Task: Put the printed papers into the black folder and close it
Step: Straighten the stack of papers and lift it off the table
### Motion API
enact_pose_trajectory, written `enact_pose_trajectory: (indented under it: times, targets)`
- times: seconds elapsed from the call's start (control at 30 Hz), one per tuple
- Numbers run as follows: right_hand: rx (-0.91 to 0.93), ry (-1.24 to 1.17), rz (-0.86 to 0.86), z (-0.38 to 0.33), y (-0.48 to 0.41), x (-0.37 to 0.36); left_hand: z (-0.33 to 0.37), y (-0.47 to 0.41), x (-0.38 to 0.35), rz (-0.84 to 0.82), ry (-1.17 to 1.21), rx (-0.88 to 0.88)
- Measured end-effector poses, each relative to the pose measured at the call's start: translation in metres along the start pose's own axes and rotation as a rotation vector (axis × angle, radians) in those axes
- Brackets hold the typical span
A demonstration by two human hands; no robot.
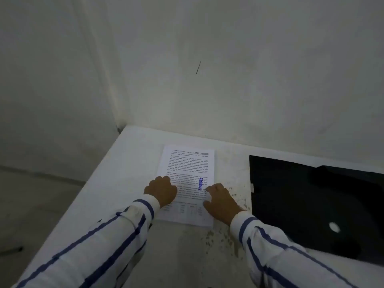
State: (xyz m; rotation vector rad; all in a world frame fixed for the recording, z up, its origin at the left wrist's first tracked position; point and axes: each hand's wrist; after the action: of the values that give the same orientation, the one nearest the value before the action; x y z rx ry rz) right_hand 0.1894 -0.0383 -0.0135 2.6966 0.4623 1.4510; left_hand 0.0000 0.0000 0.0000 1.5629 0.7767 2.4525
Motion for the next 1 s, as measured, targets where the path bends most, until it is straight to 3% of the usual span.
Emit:
enact_pose_trajectory:
  times: [0.37,0.63,0.8,1.0]
  targets:
    - [-0.09,0.125,-0.072,0.005,-0.007,-0.031,-0.023,-0.02,-0.016,0.077,0.09,0.181]
    - [-0.082,0.177,-0.053,0.004,-0.014,-0.035,-0.024,-0.047,0.0,-0.024,0.424,0.27]
    - [-0.09,0.167,-0.04,0.008,-0.018,-0.036,-0.028,-0.054,0.013,-0.189,0.597,0.197]
    - [-0.151,0.023,0.062,0.012,-0.026,-0.031,-0.033,-0.05,0.015,-0.264,0.736,0.17]
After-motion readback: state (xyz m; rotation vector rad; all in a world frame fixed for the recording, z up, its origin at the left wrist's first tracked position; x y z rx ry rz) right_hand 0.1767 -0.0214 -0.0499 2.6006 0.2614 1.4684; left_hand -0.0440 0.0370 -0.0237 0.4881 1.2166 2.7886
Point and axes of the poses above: each hand's wrist, its own y-axis away from the middle knuckle, its own x-axis out of the back of the hand, z = x × y, and after that the axes turned 10 degrees about x, right-handed
